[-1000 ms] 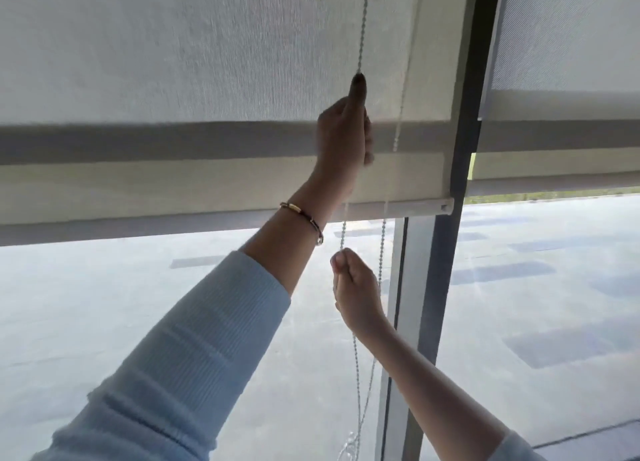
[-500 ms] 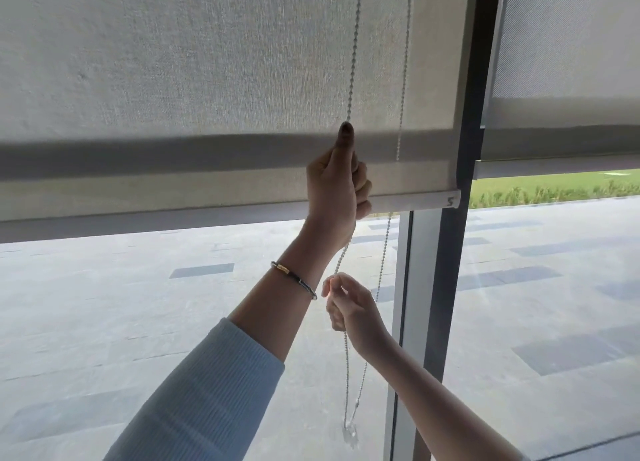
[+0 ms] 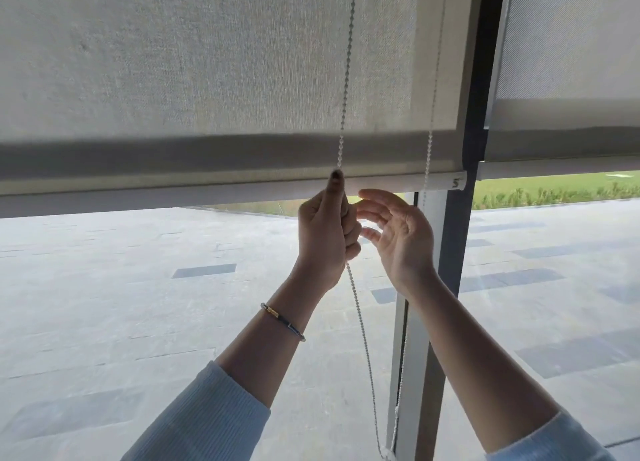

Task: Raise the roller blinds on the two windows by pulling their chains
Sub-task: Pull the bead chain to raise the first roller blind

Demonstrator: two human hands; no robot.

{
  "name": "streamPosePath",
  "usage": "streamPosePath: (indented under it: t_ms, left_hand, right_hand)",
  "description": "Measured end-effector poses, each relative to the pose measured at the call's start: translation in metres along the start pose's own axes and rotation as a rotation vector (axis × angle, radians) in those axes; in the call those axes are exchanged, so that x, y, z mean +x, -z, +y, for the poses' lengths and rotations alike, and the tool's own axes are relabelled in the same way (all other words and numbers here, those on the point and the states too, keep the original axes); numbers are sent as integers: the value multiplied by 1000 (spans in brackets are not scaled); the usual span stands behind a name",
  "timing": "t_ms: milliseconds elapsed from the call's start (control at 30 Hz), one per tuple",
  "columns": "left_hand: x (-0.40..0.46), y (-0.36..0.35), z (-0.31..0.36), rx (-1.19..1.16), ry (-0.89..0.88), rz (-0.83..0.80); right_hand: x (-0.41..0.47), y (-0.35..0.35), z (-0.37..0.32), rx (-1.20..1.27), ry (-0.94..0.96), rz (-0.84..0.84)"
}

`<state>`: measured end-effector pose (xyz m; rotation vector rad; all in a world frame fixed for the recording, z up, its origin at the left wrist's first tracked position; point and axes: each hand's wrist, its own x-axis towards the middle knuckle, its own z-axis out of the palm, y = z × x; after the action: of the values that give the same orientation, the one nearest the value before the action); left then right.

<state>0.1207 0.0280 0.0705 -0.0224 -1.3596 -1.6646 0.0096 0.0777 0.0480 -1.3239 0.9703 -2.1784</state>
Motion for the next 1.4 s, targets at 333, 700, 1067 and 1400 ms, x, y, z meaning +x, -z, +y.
streamPosePath:
  t_ms: [333,700,1067,1400]
  left_hand:
    - [-19,7,-20,11,49,15]
    - [-29,4,-29,60,75,-20]
    - [-35,-5,-35,100,112,-45]
    - [-39,-6,-37,142,91,-51]
  right_hand:
    - [11,16,-18,-98,4,108]
    - [40,0,-72,-84,20,-45]
    - [49,-60,-116,-35,129,-128]
    - [45,-60,-113,-24,145,-95]
